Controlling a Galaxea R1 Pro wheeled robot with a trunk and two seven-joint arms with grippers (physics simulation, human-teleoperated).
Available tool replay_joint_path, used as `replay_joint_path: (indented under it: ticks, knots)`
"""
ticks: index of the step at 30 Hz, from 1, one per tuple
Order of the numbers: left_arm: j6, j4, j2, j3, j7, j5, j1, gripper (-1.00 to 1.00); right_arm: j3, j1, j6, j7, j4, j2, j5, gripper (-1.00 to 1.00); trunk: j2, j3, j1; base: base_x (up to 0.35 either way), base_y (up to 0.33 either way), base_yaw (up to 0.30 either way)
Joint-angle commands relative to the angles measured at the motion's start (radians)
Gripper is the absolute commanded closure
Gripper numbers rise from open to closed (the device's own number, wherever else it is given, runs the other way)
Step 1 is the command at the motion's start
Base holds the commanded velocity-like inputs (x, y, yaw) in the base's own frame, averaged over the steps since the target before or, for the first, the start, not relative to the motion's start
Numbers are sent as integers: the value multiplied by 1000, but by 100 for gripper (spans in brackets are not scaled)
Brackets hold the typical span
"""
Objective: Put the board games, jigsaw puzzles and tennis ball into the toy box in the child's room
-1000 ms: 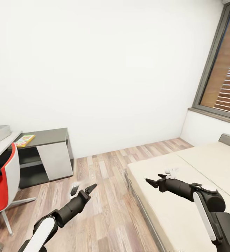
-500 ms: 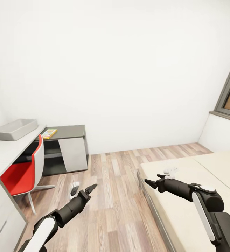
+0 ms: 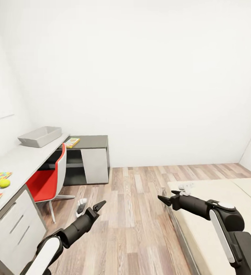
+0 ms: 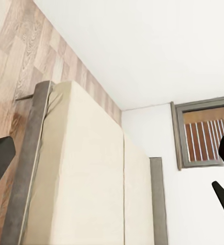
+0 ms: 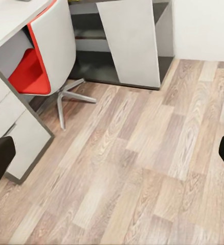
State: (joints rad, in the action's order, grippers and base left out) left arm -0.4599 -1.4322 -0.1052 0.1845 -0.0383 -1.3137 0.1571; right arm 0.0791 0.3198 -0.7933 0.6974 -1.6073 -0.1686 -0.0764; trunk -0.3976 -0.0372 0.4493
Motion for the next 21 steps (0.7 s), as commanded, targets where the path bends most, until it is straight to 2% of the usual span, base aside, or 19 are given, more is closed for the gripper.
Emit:
replay_joint_path:
  ticks: [1,10,21]
  knots:
    - [-2,-1,-1,1,-4,-8,1,-100,1,1,-8,-1,-1,0,-8,-100,-2,-2,1,-2,0,159]
    - [-3,1,-1,1,-4,-8,2,-100,1,1,-9,-1,0,0,-8,-100,-2,-2,1,-51,0,75]
    - [-5,1,-1,1,-3,-7,2,-100,1,1,-9,-1,0,0,-8,-100,-2,-2,1,-257,0,13]
